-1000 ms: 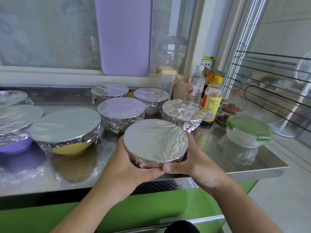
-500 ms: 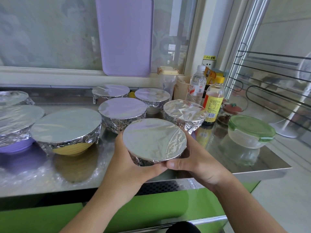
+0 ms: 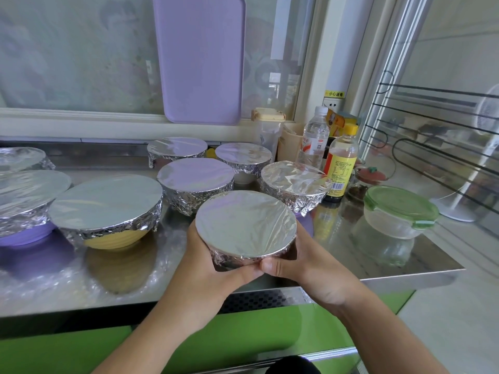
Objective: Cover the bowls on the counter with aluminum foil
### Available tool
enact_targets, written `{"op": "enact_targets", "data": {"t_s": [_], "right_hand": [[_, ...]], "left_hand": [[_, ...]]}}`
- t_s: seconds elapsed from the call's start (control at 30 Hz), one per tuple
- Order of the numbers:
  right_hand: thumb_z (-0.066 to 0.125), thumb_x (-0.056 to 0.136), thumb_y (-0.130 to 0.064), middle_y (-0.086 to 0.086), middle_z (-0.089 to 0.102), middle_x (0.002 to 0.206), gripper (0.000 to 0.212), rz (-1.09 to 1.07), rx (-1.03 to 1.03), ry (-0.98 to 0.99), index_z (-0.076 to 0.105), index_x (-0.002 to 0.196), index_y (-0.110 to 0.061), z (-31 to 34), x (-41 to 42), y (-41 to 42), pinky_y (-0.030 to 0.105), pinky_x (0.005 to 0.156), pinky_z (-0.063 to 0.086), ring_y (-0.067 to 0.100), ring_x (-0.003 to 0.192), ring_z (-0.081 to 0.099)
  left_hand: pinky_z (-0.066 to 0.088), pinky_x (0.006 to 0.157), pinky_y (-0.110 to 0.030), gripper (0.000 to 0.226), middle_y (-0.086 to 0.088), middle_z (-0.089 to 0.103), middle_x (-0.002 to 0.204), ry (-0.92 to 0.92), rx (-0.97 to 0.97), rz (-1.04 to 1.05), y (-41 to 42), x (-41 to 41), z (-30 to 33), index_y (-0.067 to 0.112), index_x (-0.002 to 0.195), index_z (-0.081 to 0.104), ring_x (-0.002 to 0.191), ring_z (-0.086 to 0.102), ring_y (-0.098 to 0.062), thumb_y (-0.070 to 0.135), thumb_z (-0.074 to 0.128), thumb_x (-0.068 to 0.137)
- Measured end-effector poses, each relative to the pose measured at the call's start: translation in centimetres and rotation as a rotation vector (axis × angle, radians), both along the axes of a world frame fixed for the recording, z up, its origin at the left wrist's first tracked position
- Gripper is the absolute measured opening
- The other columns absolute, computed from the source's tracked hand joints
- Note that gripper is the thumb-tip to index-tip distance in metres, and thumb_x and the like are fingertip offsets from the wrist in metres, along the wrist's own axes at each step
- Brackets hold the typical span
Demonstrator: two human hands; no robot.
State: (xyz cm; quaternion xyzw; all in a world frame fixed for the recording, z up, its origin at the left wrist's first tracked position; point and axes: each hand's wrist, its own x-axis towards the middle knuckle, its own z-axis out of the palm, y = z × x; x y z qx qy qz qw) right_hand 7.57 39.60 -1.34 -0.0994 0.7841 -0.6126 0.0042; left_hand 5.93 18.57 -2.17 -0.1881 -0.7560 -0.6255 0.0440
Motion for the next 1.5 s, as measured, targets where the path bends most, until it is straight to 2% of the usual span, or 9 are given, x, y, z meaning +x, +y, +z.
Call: {"op": "enact_targets", "data": {"t_s": [0.23, 0.37, 0.47, 0.6, 0.67, 0.77, 0.9, 1.3, 1.5], "right_hand": [[0.089, 0.08, -0.016, -0.004, 0.062, 0.148, 0.092, 0.015, 0.012, -0.037, 0.038, 0.155, -0.029, 0.2, 0.3, -0.2, 0.047, 0.121, 0.04, 0.017, 0.142, 0.054], [0.088, 0.076, 0.005, -0.007, 0.067, 0.138, 0.091, -0.048, -0.034, 0.004, 0.04, 0.147, -0.025, 1.0, 0.8, -0.1, 0.034, 0.112, 0.048, 0.013, 0.134, 0.06], [0.089, 0.072, 0.002, -0.009, 0.068, 0.136, 0.093, -0.089, 0.001, 0.045, 0.04, 0.145, -0.027, 1.1, 0.9, -0.7, 0.038, 0.113, 0.046, 0.011, 0.132, 0.06], [0.086, 0.074, 0.009, -0.029, 0.065, 0.12, 0.093, -0.144, -0.029, 0.054, 0.041, 0.145, -0.029, 0.9, 1.0, -1.8, 0.026, 0.105, 0.053, -0.001, 0.124, 0.06], [0.088, 0.073, 0.006, -0.031, 0.064, 0.119, 0.095, -0.156, -0.034, 0.051, 0.041, 0.147, -0.032, 0.7, 1.1, -2.1, 0.033, 0.109, 0.052, -0.002, 0.124, 0.06], [0.091, 0.071, -0.007, -0.024, 0.064, 0.132, 0.098, -0.17, -0.046, 0.03, 0.039, 0.15, -0.035, 0.1, 1.1, -2.4, 0.041, 0.116, 0.047, 0.005, 0.132, 0.058], [0.092, 0.074, -0.02, -0.015, 0.062, 0.142, 0.096, -0.158, -0.054, 0.007, 0.038, 0.151, -0.04, -0.1, 1.1, -2.5, 0.042, 0.119, 0.043, 0.006, 0.137, 0.054], [0.091, 0.078, -0.008, -0.007, 0.068, 0.135, 0.084, -0.157, -0.032, -0.036, 0.046, 0.146, -0.027, 0.0, 1.1, -2.4, 0.04, 0.115, 0.048, 0.011, 0.129, 0.063], [0.09, 0.075, -0.003, -0.006, 0.071, 0.134, 0.081, -0.163, -0.02, -0.051, 0.051, 0.144, -0.024, -0.3, 1.1, -2.0, 0.042, 0.115, 0.047, 0.012, 0.129, 0.064]], "left_hand": [[0.032, 0.085, 0.008, 0.108, 0.037, 0.044, 0.133, 0.015, -0.054, 0.022, -0.1, 0.0, 0.1, 0.042, 0.144, 0.022, 0.114, 0.037, 0.036, 0.038, 0.096, 0.065], [0.04, 0.106, -0.013, 0.123, 0.036, 0.05, 0.136, 0.025, -0.025, 0.044, -0.8, -0.6, 0.1, 0.047, 0.146, 0.029, 0.129, 0.046, 0.017, 0.041, 0.106, 0.051], [0.038, 0.095, 0.0, 0.116, 0.041, 0.052, 0.13, 0.071, -0.034, 0.027, -0.4, -0.4, 0.4, 0.044, 0.143, 0.033, 0.126, 0.047, 0.019, 0.039, 0.104, 0.052], [0.037, 0.093, 0.003, 0.098, 0.047, 0.05, 0.127, 0.09, -0.01, 0.016, 0.2, -0.1, 0.4, 0.049, 0.132, 0.035, 0.125, 0.047, 0.021, 0.033, 0.097, 0.057], [0.036, 0.091, 0.004, 0.098, 0.049, 0.049, 0.125, 0.067, 0.007, 0.011, 0.3, -0.3, 0.2, 0.049, 0.133, 0.034, 0.123, 0.046, 0.023, 0.037, 0.096, 0.057], [0.033, 0.093, 0.005, 0.105, 0.047, 0.046, 0.129, 0.067, -0.031, 0.013, 0.0, -0.3, -0.1, 0.045, 0.143, 0.028, 0.127, 0.042, 0.022, 0.044, 0.094, 0.061], [0.029, 0.088, 0.008, 0.101, 0.039, 0.043, 0.134, 0.048, -0.063, 0.019, -0.1, -0.1, -0.2, 0.041, 0.145, 0.022, 0.119, 0.036, 0.034, 0.028, 0.093, 0.074], [0.033, 0.085, 0.007, 0.104, 0.04, 0.052, 0.13, 0.031, -0.107, 0.054, -0.5, 0.1, 0.0, 0.045, 0.143, 0.029, 0.118, 0.042, 0.03, 0.058, 0.09, 0.06], [0.041, 0.097, -0.011, 0.103, 0.046, 0.051, 0.131, -0.02, -0.165, 0.046, -1.2, -0.3, -0.3, 0.054, 0.14, 0.033, 0.121, 0.048, 0.023, 0.057, 0.097, 0.059]]}}
